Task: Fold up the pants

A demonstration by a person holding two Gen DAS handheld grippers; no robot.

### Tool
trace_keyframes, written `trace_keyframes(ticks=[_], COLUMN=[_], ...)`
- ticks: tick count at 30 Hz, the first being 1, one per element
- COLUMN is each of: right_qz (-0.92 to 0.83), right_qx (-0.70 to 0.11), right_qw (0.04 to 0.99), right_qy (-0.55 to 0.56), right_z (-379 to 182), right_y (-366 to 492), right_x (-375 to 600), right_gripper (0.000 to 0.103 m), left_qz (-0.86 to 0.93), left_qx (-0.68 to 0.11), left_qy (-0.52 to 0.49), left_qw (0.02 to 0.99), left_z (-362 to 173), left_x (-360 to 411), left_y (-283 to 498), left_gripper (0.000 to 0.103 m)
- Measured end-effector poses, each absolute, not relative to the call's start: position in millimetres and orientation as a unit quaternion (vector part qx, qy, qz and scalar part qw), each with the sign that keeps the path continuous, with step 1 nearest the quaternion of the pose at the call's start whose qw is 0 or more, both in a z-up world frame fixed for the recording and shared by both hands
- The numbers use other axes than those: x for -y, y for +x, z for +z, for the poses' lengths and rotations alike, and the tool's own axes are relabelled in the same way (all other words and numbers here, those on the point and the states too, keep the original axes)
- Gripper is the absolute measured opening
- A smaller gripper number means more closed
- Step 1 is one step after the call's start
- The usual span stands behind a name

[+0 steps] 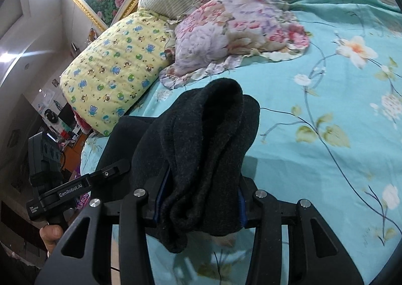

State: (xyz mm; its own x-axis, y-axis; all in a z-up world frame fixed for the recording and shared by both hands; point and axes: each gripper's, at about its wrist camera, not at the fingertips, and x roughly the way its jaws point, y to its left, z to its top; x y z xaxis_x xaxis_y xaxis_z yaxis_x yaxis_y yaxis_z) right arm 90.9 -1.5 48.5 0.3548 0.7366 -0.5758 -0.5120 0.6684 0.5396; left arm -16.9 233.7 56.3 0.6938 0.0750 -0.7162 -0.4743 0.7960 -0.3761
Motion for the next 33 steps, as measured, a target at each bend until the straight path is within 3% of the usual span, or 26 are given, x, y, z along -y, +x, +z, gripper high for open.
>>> trace_keyframes(ticks=[28, 33], right_qz=[0.399, 0.403], right_qx=[-0.446, -0.450], right_qw=[0.792, 0.787], right_qy=[0.124, 0.127], right_z=[25.0, 17.6], right_y=[152.9, 159.0], right_x=[-54.1, -53.6], right_gripper=[0.046, 0.046], left_qz=[0.179, 0.182], left_qx=[-0.368, -0.373], left_qy=[-0.298, -0.299], left_qw=[0.863, 0.859], left_z=[31.7, 24.1], left_x=[-288.4, -290.6], left_y=[15.2, 18.3], left_gripper=[0.027, 0.031])
